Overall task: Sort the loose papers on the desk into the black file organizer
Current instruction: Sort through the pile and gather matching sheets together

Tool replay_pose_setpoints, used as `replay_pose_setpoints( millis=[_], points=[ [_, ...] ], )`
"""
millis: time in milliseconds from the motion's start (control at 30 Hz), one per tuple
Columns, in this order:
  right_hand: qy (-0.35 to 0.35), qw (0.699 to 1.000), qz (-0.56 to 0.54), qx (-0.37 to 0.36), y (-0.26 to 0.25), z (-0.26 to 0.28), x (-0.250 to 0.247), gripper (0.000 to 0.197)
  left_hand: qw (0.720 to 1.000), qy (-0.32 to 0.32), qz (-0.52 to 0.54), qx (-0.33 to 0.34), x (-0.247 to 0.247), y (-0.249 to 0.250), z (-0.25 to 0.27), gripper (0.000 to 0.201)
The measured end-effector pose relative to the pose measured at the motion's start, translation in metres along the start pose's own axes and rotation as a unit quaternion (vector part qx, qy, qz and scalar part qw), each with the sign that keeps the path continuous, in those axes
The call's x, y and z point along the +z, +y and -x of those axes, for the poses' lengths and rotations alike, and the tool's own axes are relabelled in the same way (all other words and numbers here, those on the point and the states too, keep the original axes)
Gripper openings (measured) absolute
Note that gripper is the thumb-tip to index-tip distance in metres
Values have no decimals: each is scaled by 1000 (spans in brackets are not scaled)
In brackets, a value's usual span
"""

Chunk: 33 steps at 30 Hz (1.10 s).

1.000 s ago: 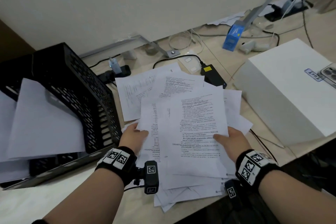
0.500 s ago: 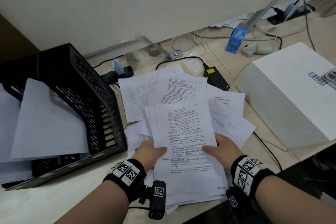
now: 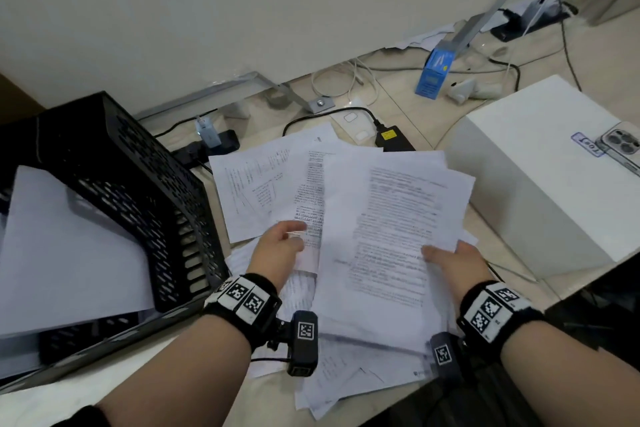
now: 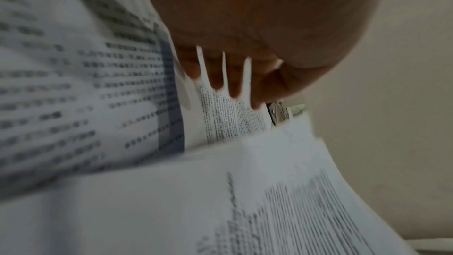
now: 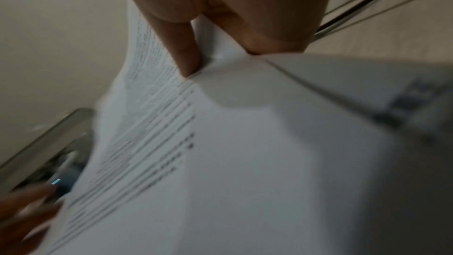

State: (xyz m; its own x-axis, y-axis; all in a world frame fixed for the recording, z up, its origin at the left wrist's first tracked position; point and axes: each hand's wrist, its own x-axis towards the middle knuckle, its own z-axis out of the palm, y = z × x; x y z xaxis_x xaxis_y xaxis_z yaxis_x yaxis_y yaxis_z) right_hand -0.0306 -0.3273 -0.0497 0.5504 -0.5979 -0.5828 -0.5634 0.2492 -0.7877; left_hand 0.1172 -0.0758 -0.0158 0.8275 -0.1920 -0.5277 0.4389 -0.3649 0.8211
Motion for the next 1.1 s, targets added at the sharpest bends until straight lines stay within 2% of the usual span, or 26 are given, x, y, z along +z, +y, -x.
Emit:
replay_pose_setpoints(
  millis=[67, 100, 167, 267, 433, 633, 733, 800, 867, 967, 1033, 1100],
  points=[
    [72, 997, -7, 15, 4, -9, -10, 11, 989, 80, -124, 1, -9, -6, -17, 31],
    [92, 996, -3, 20, 4, -12, -15, 10, 977, 100, -189, -8, -14, -9, -24, 34],
    [109, 994, 6, 23, 3, -13, -19, 11, 959, 103, -263, -32, -20, -14, -32, 45],
    [122, 992, 8, 13, -1, -12, -21, 12, 950, 94, -294, -40, -17, -15, -35, 62],
    [111, 993, 25, 12, -1, -12, -12, 11, 967, 78, -240, -32, -12, -12, -38, 69],
    [91, 995, 29, 0, -8, -7, 2, 5, 992, 52, -109, -18, -19, -15, -38, 59],
    [68, 998, -6, 18, -10, -7, 8, 3, 998, 33, -10, -44, -21, -22, -38, 60],
    [33, 998, -32, 41, -8, -10, 11, 8, 996, 29, 44, -76, -22, -28, -34, 53],
    [6, 998, -28, 55, -4, -13, 13, 12, 991, -12, 84, -107, -21, -33, -27, 42],
    [-9, 998, 3, 54, 2, -15, 16, 23, 982, -90, 66, -151, -17, -36, -10, 40],
    [-11, 999, 13, 43, 2, -12, 17, 27, 979, -104, 41, -172, -14, -36, -1, 37],
    [-7, 1000, 22, 21, 2, -8, 17, 28, 972, -107, 59, -201, -12, -34, 5, 34]
  ],
)
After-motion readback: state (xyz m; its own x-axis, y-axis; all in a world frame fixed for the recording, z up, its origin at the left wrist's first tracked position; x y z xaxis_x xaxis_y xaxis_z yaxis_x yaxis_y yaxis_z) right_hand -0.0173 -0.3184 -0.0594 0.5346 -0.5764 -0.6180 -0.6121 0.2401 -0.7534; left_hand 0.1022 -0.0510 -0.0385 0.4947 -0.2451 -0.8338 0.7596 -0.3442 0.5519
